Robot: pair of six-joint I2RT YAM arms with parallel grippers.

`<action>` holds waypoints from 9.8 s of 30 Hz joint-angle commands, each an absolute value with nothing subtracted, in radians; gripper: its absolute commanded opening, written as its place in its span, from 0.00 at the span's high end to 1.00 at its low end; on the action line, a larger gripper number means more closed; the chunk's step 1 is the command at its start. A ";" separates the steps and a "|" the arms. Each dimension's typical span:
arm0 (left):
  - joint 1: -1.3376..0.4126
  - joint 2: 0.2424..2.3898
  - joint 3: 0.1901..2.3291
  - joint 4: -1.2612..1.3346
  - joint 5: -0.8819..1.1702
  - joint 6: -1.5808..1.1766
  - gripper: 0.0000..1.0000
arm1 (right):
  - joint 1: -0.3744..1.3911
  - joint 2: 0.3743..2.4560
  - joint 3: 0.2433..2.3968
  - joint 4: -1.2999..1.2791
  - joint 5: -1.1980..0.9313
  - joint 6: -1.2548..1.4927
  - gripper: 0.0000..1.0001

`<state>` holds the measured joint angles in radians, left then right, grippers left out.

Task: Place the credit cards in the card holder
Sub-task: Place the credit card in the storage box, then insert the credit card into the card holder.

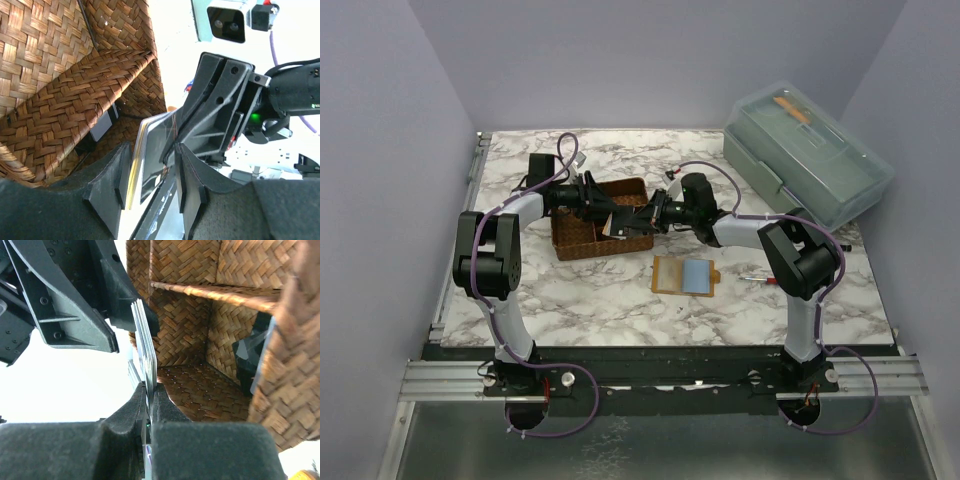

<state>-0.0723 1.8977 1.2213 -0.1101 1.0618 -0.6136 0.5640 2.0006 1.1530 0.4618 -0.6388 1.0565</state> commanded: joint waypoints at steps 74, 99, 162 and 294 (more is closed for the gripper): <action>-0.035 1.727 0.918 0.381 1.351 -0.835 0.68 | 0.463 2.118 1.185 0.871 -1.005 1.255 1.00; -0.014 1.774 0.921 0.462 1.334 -0.920 0.81 | 0.488 2.148 1.227 0.884 -1.030 1.269 1.00; 0.048 1.748 0.859 0.446 1.216 -0.919 1.00 | 0.432 1.979 1.197 0.345 -0.886 0.930 1.00; -0.833 1.793 1.085 -0.357 0.205 -0.409 0.75 | 0.350 1.662 0.549 0.280 -0.670 0.765 0.96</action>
